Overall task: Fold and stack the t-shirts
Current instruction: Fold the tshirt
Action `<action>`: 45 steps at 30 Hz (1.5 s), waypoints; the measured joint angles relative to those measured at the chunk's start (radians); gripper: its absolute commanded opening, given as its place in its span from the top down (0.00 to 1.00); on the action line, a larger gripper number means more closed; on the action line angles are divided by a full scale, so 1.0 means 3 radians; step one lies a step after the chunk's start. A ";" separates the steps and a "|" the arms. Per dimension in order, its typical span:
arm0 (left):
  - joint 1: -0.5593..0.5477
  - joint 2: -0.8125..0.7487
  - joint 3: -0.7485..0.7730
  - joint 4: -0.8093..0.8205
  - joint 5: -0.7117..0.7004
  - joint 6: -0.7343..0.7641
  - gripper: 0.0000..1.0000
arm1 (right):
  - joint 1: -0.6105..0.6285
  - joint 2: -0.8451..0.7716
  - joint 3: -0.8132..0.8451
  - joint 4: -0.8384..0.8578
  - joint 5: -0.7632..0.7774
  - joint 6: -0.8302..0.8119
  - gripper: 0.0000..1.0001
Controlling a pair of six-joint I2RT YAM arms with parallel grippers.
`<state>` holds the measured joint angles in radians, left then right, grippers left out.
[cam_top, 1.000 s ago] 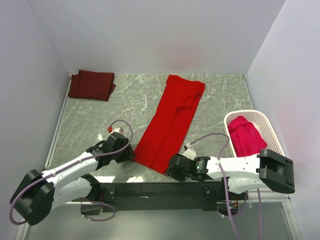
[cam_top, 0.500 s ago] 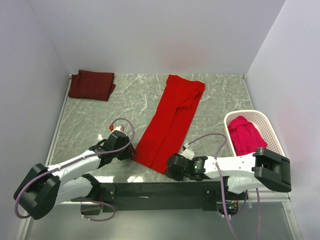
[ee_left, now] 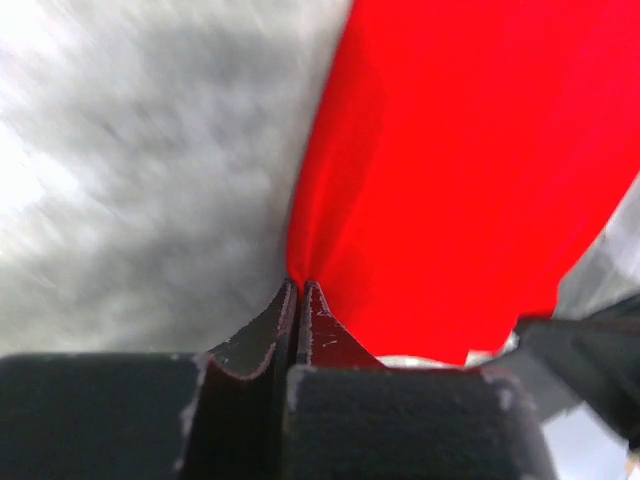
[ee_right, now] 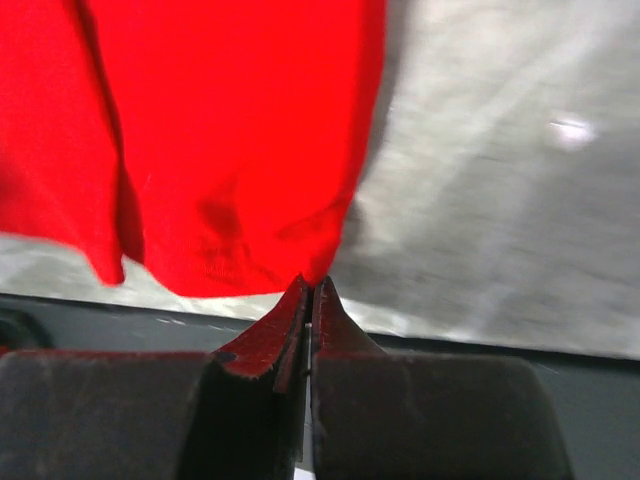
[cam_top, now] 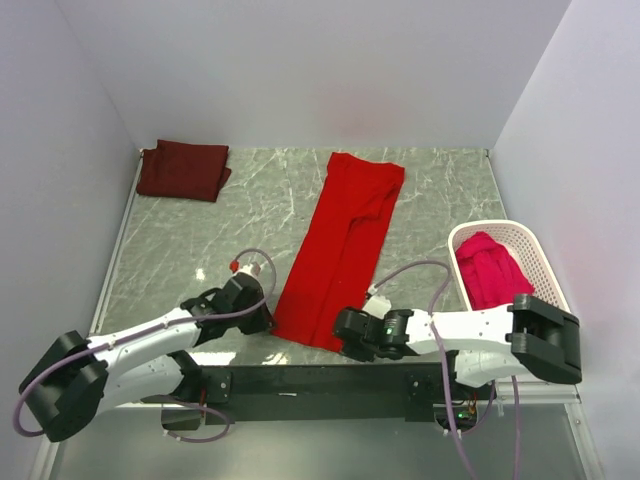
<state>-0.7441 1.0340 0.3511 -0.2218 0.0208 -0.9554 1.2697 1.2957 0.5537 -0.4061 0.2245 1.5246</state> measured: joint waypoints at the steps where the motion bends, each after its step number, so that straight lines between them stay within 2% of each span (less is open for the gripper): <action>1: -0.0072 -0.0034 0.0003 -0.0046 -0.0003 -0.0036 0.99 | 0.0003 -0.0050 0.0000 -0.0097 -0.0003 -0.0028 1.00; 6: -0.0472 -0.0291 0.0015 -0.0338 -0.0036 -0.0305 0.99 | 0.0154 -0.0441 -0.0014 -0.0680 -0.0001 -0.0114 1.00; 12: -0.0904 -0.0584 0.0015 -0.0600 -0.0149 -0.0694 0.99 | 0.0645 -0.0753 -0.0006 -0.1101 -0.0006 0.0028 1.00; 18: -0.1024 -0.0561 0.0146 -0.0716 -0.0221 -0.0779 0.99 | 0.0690 -0.0765 0.0064 -0.1333 0.0076 0.0083 1.00; 24: -0.0938 0.0047 0.0740 -0.0654 -0.0407 -0.0537 0.99 | 0.0079 -0.0778 0.0301 -0.1400 0.0224 -0.0239 1.00; 30: -0.0455 0.0547 0.1155 -0.0458 -0.0441 -0.0201 0.99 | -0.0623 -0.0689 0.0561 -0.1385 0.0398 -0.0823 1.00; 36: -0.0089 0.1139 0.1686 -0.0245 -0.0474 0.0117 0.99 | -0.1219 -0.0340 0.0827 -0.1156 0.0534 -0.1364 1.00; 45: 0.0282 0.2347 0.2736 -0.0010 -0.0383 0.0484 0.99 | -0.2080 0.0301 0.1265 -0.0760 0.0557 -0.2055 1.00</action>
<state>-0.6594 1.7382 1.1721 -0.2249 -0.0940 -0.8101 0.6456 1.3861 0.9333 -0.6342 0.3916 0.9081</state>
